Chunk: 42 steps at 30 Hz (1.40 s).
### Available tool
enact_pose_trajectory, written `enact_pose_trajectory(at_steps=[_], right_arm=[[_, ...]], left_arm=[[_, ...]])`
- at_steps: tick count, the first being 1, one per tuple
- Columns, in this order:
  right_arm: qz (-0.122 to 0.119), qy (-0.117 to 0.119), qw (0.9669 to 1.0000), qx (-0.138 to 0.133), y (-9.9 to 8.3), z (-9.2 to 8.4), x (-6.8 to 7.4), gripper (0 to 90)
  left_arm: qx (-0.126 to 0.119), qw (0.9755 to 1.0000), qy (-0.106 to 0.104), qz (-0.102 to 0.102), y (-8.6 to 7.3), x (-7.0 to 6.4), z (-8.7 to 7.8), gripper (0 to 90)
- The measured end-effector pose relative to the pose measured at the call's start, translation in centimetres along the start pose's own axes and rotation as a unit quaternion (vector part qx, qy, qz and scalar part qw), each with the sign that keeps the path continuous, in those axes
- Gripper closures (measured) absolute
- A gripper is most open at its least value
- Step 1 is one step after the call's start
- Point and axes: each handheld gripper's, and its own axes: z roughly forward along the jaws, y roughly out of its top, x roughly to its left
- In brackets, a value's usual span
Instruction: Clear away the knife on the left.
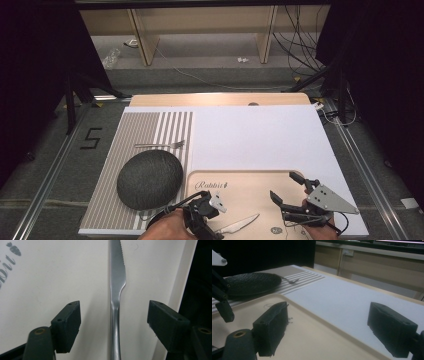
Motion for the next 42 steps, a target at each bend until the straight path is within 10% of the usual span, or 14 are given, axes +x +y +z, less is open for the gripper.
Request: enact_pose_trajectory(at_steps=[10, 24, 42], right_arm=[[0.0, -0.001, 1.0, -0.001, 0.0, 0.0, 0.0, 17.7], [-0.002, -0.001, 1.0, 0.0, 0.0, 0.0, 0.0, 17.9], [-0.003, -0.001, 1.0, 0.001, -0.1, 0.0, 0.0, 18.2]], left_arm=[[-0.048, 0.9986, 0.005, 0.023, -0.1, -0.4, 0.0, 50.0], [-0.042, 0.9978, -0.004, 0.051, -0.5, -1.2, 1.7, 89.3], [-0.036, 0.9973, -0.009, 0.063, -0.9, -1.4, 3.1, 89.5]])
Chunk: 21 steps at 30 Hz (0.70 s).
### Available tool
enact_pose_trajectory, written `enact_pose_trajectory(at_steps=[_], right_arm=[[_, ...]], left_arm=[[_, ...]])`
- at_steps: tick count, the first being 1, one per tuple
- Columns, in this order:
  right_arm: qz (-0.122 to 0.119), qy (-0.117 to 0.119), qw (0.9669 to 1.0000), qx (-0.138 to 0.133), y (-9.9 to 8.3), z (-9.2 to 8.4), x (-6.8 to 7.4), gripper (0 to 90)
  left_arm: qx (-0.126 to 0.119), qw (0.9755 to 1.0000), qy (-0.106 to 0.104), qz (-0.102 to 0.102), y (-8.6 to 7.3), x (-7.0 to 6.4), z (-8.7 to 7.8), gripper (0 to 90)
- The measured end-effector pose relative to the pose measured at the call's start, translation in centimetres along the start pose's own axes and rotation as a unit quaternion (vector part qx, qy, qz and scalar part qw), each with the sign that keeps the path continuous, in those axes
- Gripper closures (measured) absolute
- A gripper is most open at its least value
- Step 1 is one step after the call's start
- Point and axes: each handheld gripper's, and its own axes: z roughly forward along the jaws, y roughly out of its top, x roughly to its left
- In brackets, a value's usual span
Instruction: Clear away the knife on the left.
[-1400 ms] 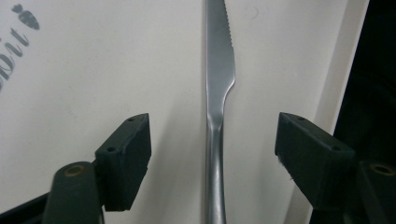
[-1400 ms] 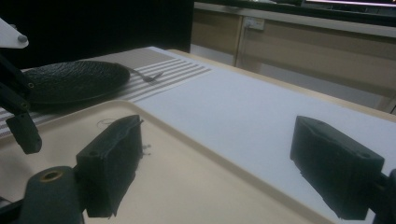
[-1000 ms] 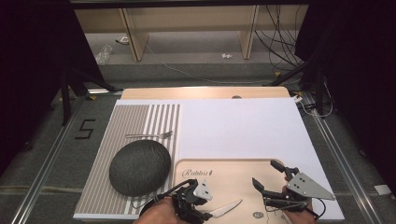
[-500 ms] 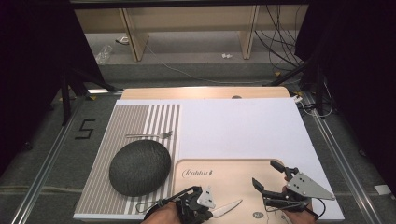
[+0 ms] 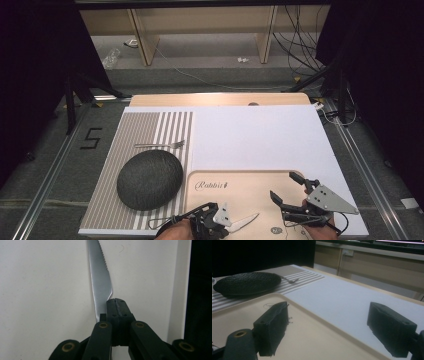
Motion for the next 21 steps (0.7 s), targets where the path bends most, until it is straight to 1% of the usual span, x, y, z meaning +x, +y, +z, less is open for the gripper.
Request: enact_pose_trajectory(at_steps=[2, 5, 15, 21], right_arm=[[0.001, 0.0, 1.0, -0.001, 0.0, 0.0, 0.0, 18.2], [-0.001, 0.0, 1.0, 0.0, 0.0, 0.0, 0.0, 18.2], [-0.001, 0.001, 1.0, -0.001, 0.0, 0.0, 0.0, 18.3], [-0.001, 0.001, 1.0, -0.002, 0.0, 0.0, 0.0, 18.4]], left_arm=[[0.001, 1.0, 0.001, -0.001, 0.0, 0.1, 0.0, 89.5], [0.005, 1.0, 0.008, -0.004, -0.1, 0.2, 0.1, 89.5], [0.003, 0.9997, 0.019, -0.013, -0.5, 0.9, -0.2, 89.5], [0.003, 0.9994, 0.027, -0.021, -0.8, 1.5, -0.5, 89.4]])
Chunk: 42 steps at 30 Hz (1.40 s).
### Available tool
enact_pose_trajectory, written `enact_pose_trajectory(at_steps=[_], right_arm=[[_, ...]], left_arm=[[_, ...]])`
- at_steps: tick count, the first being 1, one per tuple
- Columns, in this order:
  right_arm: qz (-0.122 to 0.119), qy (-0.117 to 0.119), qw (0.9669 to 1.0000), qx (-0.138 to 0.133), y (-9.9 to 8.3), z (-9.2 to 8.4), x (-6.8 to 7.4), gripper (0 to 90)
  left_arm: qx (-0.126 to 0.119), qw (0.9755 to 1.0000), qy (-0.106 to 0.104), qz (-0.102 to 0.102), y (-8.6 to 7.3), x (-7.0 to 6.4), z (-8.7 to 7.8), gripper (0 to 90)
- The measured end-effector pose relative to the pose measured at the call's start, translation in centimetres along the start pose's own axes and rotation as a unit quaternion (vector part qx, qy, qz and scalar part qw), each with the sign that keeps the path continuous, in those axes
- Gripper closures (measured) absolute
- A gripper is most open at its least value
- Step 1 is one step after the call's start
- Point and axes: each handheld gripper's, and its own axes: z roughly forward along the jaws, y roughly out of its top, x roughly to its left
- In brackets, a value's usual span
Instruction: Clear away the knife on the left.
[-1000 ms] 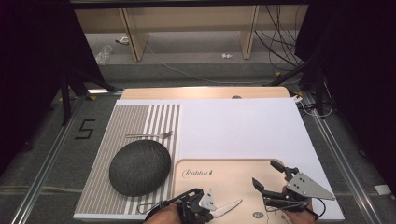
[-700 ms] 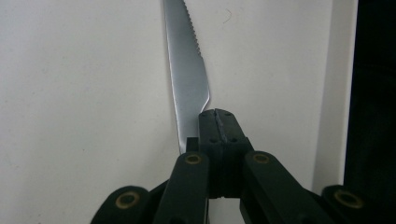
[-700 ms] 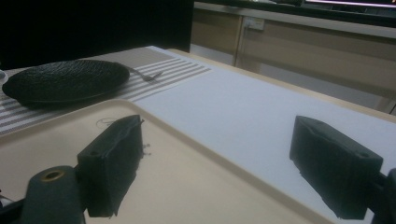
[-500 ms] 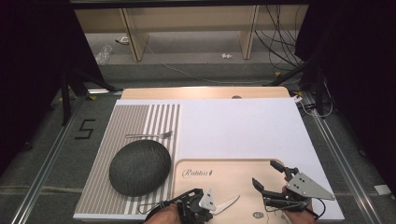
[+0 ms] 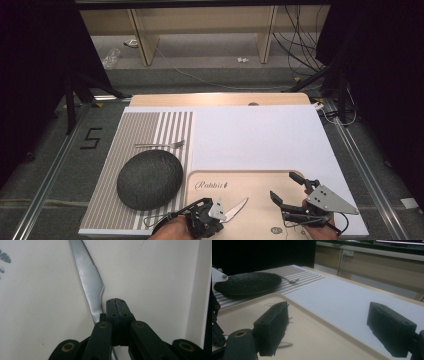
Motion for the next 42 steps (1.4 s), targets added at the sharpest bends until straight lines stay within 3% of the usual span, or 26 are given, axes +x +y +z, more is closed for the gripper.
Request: enact_pose_trajectory(at_steps=[42], right_arm=[[-0.001, 0.0, 1.0, -0.003, 0.0, 0.0, 0.0, 18.5]], left_arm=[[0.017, 0.9973, 0.04, -0.06, -2.8, 3.6, -2.3, 89.4]])
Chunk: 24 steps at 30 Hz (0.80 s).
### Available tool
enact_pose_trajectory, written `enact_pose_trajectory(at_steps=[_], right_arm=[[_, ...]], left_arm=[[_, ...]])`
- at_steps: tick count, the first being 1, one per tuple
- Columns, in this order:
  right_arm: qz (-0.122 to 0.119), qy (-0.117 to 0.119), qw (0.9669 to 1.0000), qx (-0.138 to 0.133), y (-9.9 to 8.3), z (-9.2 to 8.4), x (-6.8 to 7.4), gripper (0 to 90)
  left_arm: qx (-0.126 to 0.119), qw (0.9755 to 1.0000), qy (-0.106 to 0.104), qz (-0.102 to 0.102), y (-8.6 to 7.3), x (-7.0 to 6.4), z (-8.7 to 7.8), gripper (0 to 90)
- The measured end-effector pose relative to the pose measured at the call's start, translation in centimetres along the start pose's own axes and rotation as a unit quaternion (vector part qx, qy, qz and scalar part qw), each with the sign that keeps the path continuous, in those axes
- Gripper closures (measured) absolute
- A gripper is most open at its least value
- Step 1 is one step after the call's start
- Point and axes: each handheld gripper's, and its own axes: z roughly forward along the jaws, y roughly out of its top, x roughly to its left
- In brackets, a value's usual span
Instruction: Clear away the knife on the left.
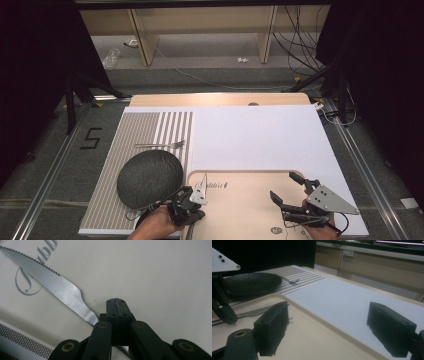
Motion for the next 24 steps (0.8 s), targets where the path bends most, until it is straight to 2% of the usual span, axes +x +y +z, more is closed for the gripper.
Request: enact_pose_trajectory(at_steps=[10, 24], right_arm=[[0.0, 0.001, 1.0, 0.0, 0.0, 0.0, 0.0, 18.5], [0.0, 0.001, 1.0, 0.0, 0.0, 0.0, 0.0, 18.5]], left_arm=[[0.003, 0.9998, 0.002, -0.017, -0.8, 0.6, -0.5, 89.4], [0.005, 0.9997, -0.006, -0.023, -1.1, 0.7, -0.7, 88.9]])
